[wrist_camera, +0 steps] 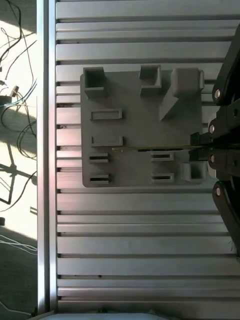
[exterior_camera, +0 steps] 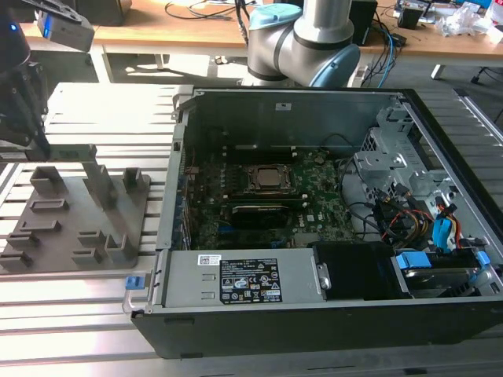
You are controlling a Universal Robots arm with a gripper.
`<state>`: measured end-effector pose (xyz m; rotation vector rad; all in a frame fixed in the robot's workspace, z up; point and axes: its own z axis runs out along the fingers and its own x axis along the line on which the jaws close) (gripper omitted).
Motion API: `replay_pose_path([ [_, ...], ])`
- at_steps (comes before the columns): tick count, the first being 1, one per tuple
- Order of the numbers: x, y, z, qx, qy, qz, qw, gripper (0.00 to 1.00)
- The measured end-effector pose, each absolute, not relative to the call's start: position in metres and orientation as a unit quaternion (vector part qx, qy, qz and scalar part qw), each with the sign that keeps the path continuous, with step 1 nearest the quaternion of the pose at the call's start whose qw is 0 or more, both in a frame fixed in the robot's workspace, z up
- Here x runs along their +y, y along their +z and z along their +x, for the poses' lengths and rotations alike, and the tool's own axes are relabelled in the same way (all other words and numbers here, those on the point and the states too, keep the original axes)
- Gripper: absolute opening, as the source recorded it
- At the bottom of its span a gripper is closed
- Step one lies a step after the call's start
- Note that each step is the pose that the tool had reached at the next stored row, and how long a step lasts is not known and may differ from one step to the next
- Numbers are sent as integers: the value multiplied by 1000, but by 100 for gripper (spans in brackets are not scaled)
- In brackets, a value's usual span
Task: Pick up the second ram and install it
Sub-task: 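Pick up the second ram and move it above second insertion slot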
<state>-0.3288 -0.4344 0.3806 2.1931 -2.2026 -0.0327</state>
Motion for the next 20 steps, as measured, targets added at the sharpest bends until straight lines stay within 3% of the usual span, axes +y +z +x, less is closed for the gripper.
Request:
replay_pose_path([
  [20,-426,371,-159,-708,-17,705,24,14],
])
